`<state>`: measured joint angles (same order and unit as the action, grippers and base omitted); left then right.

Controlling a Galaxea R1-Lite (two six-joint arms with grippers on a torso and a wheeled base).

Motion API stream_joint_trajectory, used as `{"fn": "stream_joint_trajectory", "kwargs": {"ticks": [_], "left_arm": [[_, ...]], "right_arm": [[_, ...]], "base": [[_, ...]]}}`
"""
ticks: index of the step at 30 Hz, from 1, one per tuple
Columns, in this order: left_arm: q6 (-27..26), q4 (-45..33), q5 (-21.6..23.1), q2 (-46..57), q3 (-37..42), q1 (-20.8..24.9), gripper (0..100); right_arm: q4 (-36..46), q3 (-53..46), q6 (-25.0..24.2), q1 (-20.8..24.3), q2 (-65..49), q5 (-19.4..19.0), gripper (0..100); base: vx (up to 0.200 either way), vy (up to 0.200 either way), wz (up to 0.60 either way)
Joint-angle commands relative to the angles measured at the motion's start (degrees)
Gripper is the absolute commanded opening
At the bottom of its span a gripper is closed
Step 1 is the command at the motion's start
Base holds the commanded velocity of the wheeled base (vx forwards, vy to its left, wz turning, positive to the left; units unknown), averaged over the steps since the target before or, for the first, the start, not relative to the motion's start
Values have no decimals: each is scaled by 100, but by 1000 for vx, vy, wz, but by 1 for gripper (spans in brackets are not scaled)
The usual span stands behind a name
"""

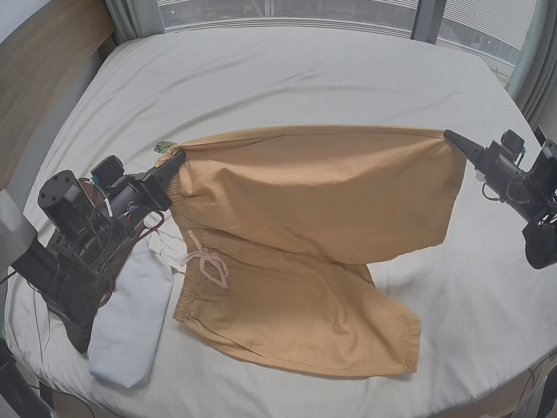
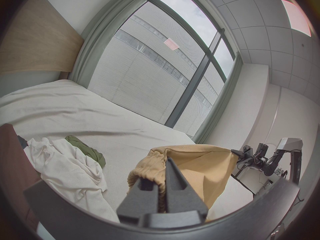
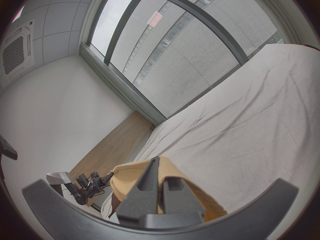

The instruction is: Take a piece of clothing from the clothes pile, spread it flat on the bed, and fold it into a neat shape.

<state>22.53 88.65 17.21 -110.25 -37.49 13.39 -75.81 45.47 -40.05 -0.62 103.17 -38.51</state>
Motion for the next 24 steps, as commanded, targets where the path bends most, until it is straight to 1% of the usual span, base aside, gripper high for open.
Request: {"fn": "stream_joint_trajectory", "kwargs": {"ticks": [1,8,11,24], "left_arm": [[24,3,-7,-322,-215,6,0],[50,3,-78,-655,-540,-29,0],[41,3,-245,-919,-769,-11,0],[59,3,-614,-1754,-1516,-3,0]], "right_arm": [[102,234,-3,-17,151,-7,0],[119,428,6,-52,467,1,0],[119,595,-3,-43,722,-7,0],[119,1166,-3,-26,1346,-7,0]], "base": [[0,0,0],[0,0,0],[0,0,0],[0,0,0]]}}
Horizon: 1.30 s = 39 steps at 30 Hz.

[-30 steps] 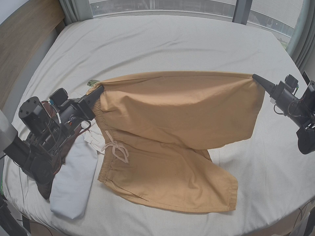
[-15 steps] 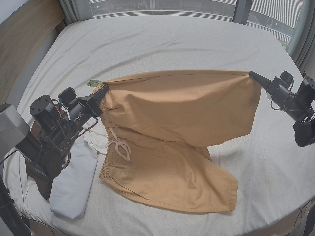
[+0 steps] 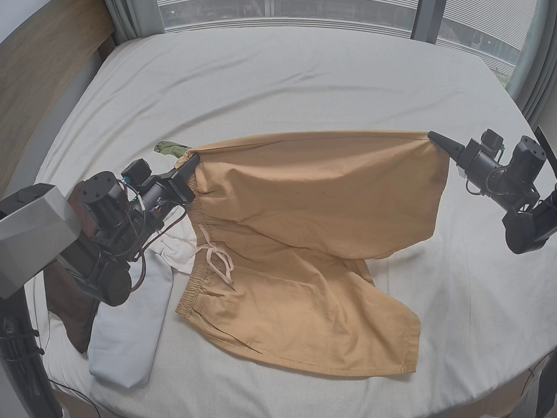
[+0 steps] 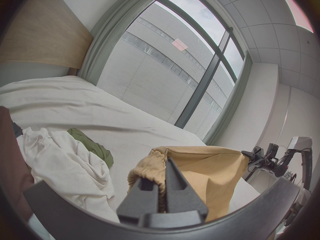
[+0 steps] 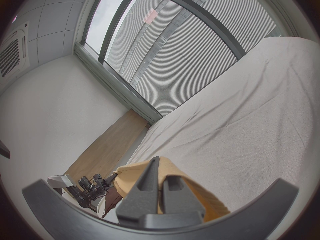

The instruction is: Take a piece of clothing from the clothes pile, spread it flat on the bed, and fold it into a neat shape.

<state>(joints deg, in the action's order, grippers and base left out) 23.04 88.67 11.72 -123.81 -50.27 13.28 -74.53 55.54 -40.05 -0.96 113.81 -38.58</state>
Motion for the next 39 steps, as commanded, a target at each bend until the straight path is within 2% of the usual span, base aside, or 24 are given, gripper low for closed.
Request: {"fn": "stream_joint_trajectory", "kwargs": {"ticks": [1,9,13,18,19,20,21,29,34,39], "left_arm": [[16,1,-99,-478,-325,8,0],[60,1,-205,-812,-765,0,0],[280,1,-196,-785,-773,0,0],[306,1,-196,-803,-817,-9,0],[306,1,-196,-812,-826,-9,100],[306,1,-196,-812,-835,-9,100],[306,1,-196,-803,-835,-9,100],[359,-26,-222,-891,-923,35,100],[359,-87,-372,-926,-940,52,100],[350,-78,-381,-829,-826,8,100]], "right_arm": [[-9,185,-3,17,326,0,0],[-9,519,-3,-9,677,9,0],[-9,598,-3,-9,721,9,0],[-9,695,6,-9,871,9,0],[-9,730,6,-18,897,9,0],[-9,748,6,-18,924,9,0],[-9,765,6,-18,941,9,100],[-79,862,-3,-18,1055,211,100],[-387,150,41,-18,757,211,100],[-466,-702,674,-9,475,211,100]], "base": [[0,0,0],[0,0,0],[0,0,0],[0,0,0],[0,0,0],[0,0,0],[0,0,0],[0,0,0],[0,0,0],[0,0,0]]}}
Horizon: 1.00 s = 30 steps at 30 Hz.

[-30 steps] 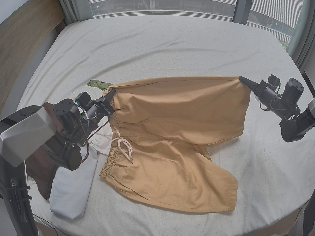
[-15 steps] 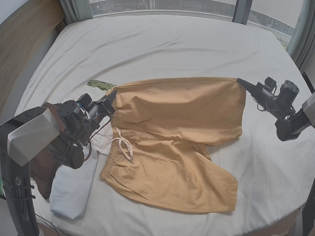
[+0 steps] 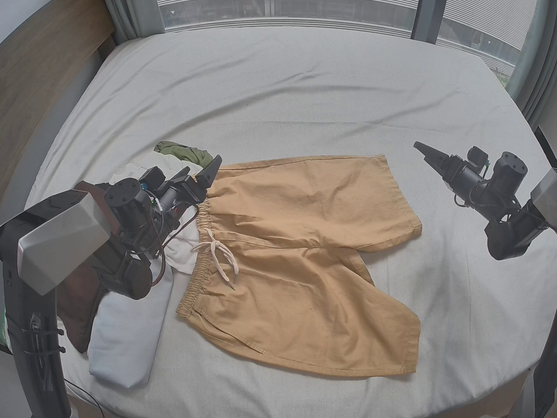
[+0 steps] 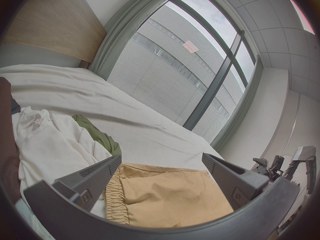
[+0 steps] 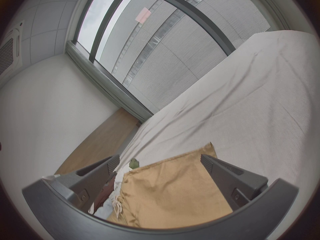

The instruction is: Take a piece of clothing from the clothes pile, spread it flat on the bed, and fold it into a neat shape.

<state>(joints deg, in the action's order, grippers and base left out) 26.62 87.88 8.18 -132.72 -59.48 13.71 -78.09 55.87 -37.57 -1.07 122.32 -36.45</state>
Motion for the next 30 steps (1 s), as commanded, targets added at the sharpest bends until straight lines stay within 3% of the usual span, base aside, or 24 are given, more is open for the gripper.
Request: {"fn": "stream_joint_trajectory", "kwargs": {"ticks": [1,3,9,17,23,30], "left_arm": [[-8,10,-27,159,147,-44,100],[-8,10,-18,273,244,-53,100],[-34,80,193,1205,1518,-53,100],[-140,80,1151,1934,2916,-53,100],[-184,80,1291,2022,3012,0,100],[-184,80,1362,1978,2995,17,100]], "right_arm": [[-118,-920,575,11,-420,-2,100],[-136,-1131,707,19,-472,-2,100],[-110,-2177,901,63,-771,-38,100],[92,-2757,962,169,-762,-38,100],[813,-3135,1367,195,-762,-38,100],[1086,-3328,1437,248,-762,-29,100]], "base": [[0,0,0],[0,0,0],[0,0,0],[0,0,0],[0,0,0],[0,0,0]]}}
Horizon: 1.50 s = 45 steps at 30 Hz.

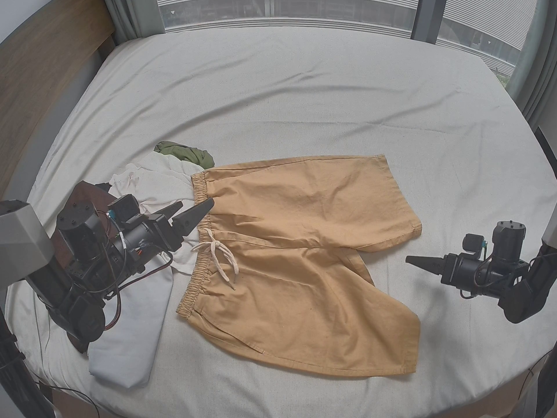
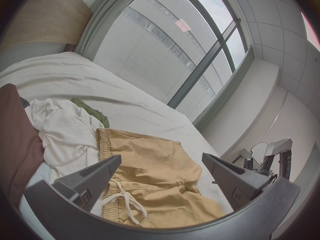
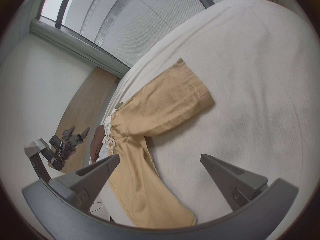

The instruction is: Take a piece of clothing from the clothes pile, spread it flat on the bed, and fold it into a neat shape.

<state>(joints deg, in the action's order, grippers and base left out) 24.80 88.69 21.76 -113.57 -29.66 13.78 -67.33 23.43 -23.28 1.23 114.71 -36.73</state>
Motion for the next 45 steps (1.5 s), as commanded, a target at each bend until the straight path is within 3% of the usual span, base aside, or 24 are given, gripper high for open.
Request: {"fn": "stream_joint_trajectory", "kwargs": {"ticks": [1,16,45], "left_arm": [[-1,0,4,89,13,11,100],[-19,0,4,36,48,90,100],[-19,0,-5,-113,30,134,100]], "right_arm": [[9,-128,8,-18,25,-10,100],[0,-339,158,53,508,-1,100],[282,-875,281,905,605,-18,100]], "base": [[0,0,0],[0,0,0],[0,0,0]]}}
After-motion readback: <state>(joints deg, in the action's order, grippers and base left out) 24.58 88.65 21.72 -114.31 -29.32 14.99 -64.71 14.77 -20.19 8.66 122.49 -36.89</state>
